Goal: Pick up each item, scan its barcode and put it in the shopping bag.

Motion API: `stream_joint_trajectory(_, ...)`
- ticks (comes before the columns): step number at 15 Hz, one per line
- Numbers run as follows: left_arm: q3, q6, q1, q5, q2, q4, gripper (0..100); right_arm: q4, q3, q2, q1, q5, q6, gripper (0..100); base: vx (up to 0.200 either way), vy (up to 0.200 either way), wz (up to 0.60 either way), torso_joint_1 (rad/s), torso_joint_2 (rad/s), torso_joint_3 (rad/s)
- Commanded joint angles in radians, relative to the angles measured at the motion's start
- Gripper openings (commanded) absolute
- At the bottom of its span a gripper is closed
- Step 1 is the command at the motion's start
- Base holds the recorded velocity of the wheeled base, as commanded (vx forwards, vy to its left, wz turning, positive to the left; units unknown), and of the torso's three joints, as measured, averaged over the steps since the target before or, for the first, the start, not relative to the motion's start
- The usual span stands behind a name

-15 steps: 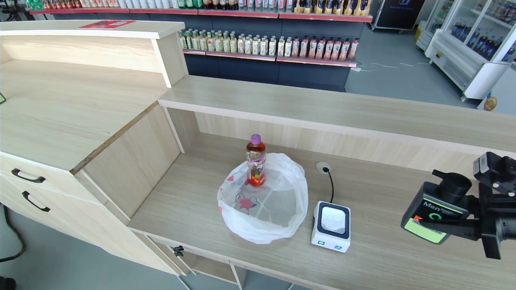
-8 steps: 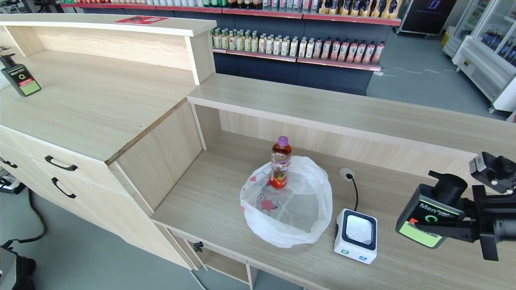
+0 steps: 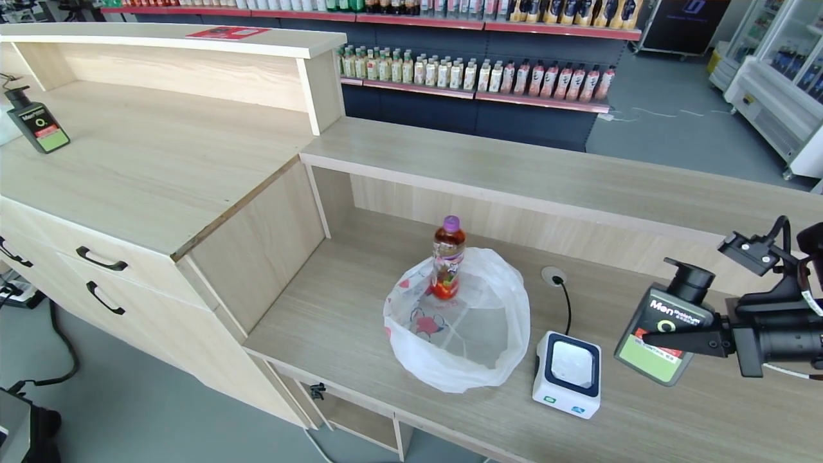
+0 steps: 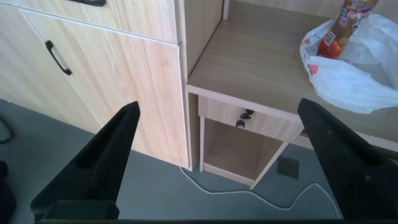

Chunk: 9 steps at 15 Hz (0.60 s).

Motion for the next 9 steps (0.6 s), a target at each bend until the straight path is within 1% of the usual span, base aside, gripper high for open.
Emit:
stream_joint_trajectory(1, 0.000, 0.000, 0.000, 0.000, 0.000, 0.000, 100, -0.008, -0.029, 0.116, 0.008, 0.030, 0.022, 0, 0.000, 0.000, 0.00, 0.000, 0.00, 0.000)
stream_joint_trajectory(3, 0.000, 0.000, 0.000, 0.000, 0.000, 0.000, 100, -0.070, -0.033, 0.188, 0.022, 0.033, 0.013, 0, 0.000, 0.000, 0.00, 0.000, 0.00, 0.000)
stream_joint_trajectory(4, 0.000, 0.000, 0.000, 0.000, 0.000, 0.000, 100, -0.136, -0.031, 0.246, 0.025, 0.046, 0.011, 0, 0.000, 0.000, 0.00, 0.000, 0.00, 0.000)
stream_joint_trajectory(5, 0.000, 0.000, 0.000, 0.000, 0.000, 0.000, 100, -0.163, -0.037, 0.286, 0.028, 0.046, 0.009, 0, 0.000, 0.000, 0.00, 0.000, 0.00, 0.000)
stream_joint_trajectory(7, 0.000, 0.000, -0.002, 0.000, 0.000, 0.000, 100, -0.171, -0.068, 0.340, 0.038, 0.047, 0.013, 0, 0.000, 0.000, 0.00, 0.000, 0.00, 0.000)
stream_joint_trajectory(9, 0.000, 0.000, 0.000, 0.000, 0.000, 0.000, 100, -0.174, -0.071, 0.367, 0.047, 0.047, 0.009, 0, 0.000, 0.000, 0.00, 0.000, 0.00, 0.000)
